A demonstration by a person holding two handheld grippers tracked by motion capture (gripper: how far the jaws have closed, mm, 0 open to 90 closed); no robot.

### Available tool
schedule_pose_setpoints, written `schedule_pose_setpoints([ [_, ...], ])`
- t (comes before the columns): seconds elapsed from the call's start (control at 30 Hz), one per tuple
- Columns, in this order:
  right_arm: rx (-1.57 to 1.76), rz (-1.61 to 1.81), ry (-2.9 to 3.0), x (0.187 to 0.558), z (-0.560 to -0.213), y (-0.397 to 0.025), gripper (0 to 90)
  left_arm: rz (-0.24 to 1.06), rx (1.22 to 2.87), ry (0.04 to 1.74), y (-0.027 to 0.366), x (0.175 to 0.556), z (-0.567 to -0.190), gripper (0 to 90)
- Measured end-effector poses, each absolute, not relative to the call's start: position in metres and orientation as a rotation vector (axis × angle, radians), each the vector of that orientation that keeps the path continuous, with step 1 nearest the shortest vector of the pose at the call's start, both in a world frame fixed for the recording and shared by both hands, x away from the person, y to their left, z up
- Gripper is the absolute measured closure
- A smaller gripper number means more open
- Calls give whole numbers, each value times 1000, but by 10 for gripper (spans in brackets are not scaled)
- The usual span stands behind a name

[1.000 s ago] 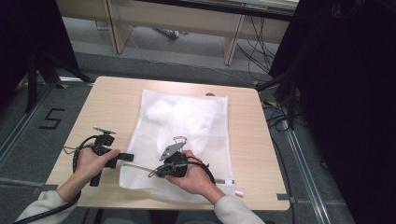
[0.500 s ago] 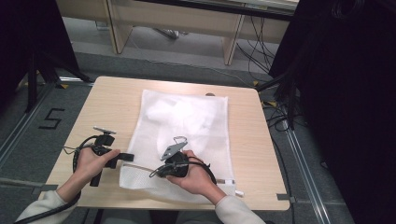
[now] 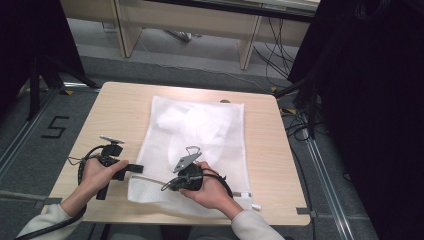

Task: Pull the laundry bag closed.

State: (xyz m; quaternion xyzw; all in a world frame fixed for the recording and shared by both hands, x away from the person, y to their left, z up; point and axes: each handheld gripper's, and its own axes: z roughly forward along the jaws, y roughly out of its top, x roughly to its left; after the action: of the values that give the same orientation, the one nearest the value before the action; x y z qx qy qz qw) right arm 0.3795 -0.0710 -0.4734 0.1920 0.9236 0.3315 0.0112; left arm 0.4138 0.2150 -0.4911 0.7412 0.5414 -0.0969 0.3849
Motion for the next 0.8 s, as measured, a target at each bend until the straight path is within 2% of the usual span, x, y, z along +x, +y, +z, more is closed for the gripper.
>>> schedule_pose_setpoints([
  [0.8, 571, 1020, 2892, 380, -477, -75, 826, -247, 1882, 1384, 214, 413, -491, 851],
])
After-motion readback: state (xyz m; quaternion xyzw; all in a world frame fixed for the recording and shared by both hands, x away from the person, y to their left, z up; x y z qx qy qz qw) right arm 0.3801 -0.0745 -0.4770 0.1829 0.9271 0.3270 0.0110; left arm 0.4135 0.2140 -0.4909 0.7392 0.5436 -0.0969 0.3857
